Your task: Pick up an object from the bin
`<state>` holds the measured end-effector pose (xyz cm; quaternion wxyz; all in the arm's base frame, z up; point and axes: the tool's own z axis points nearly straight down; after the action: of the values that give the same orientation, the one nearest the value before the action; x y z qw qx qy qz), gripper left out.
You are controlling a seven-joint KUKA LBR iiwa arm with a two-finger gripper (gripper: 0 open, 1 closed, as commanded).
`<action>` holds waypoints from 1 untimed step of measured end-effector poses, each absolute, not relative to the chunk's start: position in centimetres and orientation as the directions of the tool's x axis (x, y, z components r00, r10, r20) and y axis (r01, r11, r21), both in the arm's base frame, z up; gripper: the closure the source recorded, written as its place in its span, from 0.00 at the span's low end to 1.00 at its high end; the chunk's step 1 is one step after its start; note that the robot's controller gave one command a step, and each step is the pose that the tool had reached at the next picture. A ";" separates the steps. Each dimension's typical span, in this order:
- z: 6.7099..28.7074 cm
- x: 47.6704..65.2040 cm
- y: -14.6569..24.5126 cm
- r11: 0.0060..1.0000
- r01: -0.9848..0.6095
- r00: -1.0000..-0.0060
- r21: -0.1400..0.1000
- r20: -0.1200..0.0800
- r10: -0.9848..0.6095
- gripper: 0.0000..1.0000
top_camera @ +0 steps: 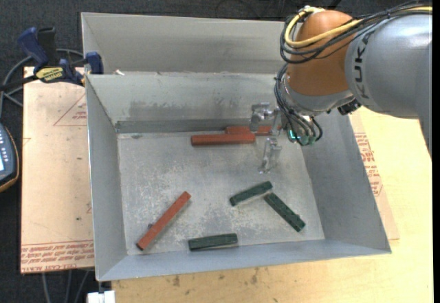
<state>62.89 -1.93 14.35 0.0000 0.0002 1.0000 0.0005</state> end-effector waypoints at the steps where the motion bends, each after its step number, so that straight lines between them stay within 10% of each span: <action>1: 7.3 56.8 -2.7 1.000 -0.029 -1.000 0.002 0.011 -0.029 0.00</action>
Offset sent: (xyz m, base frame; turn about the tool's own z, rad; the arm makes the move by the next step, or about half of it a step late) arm -0.0571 -0.0085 -0.0658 -0.0316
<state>56.78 -2.75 7.27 -0.0053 -0.0145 0.9999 0.0007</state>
